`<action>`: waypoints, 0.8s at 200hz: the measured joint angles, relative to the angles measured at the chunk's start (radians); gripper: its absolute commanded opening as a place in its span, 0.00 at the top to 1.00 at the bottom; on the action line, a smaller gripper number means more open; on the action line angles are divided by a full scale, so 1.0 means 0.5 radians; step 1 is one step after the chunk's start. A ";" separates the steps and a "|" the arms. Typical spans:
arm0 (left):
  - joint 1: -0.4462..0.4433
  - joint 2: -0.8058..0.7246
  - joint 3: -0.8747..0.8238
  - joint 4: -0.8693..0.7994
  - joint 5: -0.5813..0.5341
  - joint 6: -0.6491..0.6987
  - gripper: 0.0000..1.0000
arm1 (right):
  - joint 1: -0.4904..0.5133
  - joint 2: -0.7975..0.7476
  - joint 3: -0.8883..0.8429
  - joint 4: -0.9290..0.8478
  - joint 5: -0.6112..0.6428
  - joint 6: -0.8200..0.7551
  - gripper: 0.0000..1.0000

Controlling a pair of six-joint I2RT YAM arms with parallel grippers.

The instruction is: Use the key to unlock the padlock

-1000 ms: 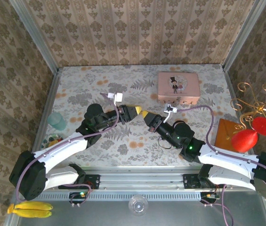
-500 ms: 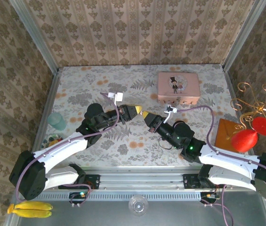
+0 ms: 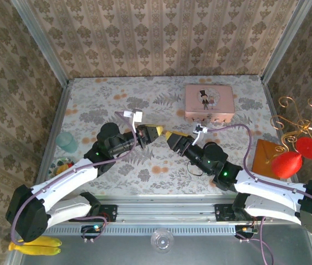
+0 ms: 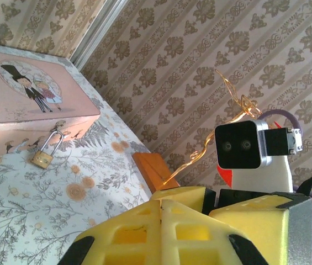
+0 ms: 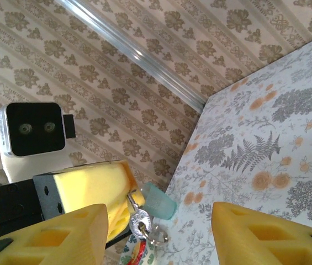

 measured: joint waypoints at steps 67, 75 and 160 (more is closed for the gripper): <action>-0.029 0.001 0.009 0.056 0.098 -0.002 1.00 | -0.071 0.023 0.002 0.077 -0.260 -0.024 0.60; -0.029 0.001 0.011 0.069 0.105 -0.002 1.00 | -0.075 0.023 0.002 0.094 -0.275 -0.023 0.62; -0.029 0.001 0.021 0.134 0.126 -0.003 1.00 | -0.081 0.023 0.002 0.156 -0.386 -0.020 0.73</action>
